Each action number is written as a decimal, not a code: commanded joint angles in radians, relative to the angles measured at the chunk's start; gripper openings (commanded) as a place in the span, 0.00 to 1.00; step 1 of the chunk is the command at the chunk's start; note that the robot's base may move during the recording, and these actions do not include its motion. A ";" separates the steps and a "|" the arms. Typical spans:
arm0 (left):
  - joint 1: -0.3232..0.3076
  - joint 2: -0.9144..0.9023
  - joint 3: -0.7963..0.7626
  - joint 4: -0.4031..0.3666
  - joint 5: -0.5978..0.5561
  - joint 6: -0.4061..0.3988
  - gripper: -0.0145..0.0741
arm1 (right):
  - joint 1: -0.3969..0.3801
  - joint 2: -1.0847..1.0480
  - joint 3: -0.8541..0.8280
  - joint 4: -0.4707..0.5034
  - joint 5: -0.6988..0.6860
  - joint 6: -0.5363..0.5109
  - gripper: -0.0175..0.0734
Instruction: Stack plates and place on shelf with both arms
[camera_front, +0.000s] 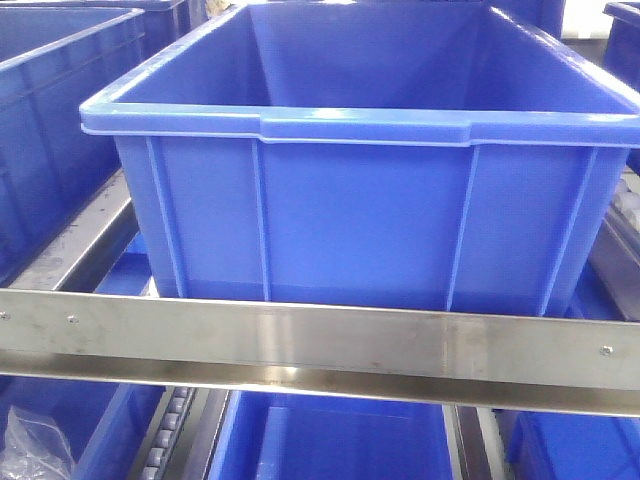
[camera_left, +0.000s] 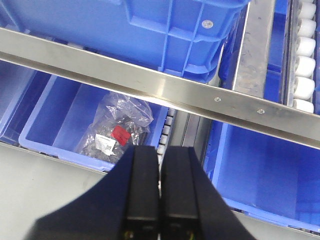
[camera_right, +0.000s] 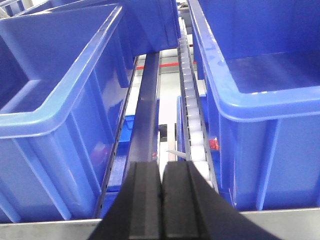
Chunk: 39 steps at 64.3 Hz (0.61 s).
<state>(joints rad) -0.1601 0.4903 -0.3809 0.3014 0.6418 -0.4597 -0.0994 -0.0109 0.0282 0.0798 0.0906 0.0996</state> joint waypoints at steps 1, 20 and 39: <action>0.002 0.002 -0.030 0.009 -0.062 -0.009 0.27 | 0.000 -0.017 0.001 -0.013 -0.091 -0.009 0.25; 0.002 0.002 -0.030 0.009 -0.062 -0.009 0.27 | 0.000 -0.017 0.001 -0.013 -0.091 -0.009 0.25; 0.002 0.002 -0.030 0.009 -0.062 -0.009 0.27 | 0.000 -0.017 0.001 -0.013 -0.091 -0.009 0.25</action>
<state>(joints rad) -0.1601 0.4903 -0.3809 0.3014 0.6418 -0.4597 -0.0994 -0.0109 0.0282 0.0798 0.0906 0.0996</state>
